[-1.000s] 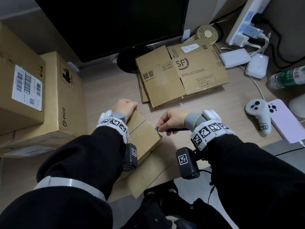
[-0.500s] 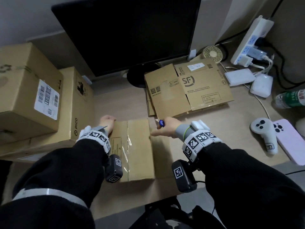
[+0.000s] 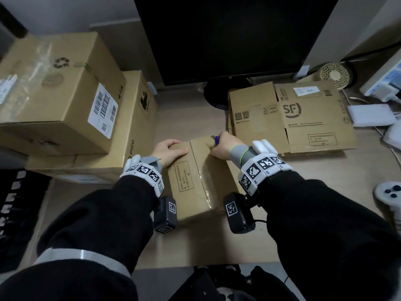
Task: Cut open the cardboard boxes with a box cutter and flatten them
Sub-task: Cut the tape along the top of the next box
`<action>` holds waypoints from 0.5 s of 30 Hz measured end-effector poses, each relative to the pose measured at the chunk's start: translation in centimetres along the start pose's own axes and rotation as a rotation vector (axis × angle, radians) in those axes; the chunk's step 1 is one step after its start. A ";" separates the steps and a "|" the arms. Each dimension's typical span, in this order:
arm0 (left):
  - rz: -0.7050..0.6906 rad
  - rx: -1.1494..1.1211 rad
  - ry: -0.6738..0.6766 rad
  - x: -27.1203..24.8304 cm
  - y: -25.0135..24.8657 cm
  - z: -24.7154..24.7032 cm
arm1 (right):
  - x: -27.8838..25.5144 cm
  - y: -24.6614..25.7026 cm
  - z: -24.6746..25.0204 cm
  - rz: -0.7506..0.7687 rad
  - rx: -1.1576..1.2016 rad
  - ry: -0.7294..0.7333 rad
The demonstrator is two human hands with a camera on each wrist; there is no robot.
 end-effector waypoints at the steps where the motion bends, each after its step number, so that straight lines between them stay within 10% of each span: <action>1: -0.011 -0.013 -0.023 0.3 0.0 -0.1 | 0.1 0.4 0.0 -0.023 0.003 0.002; 15: -0.130 -0.155 -0.053 0.7 1.0 -1.1 | -0.7 4.3 -1.8 0.013 -0.002 -0.026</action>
Point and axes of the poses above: each hand's wrist, its own x-axis towards the middle knuckle, its own z-axis out of the back of the hand, y = z × x, the point moved 4 cm from there along x, towards the middle knuckle, and after that the axes turned 1 degree about -z, right-handed, at the moved point
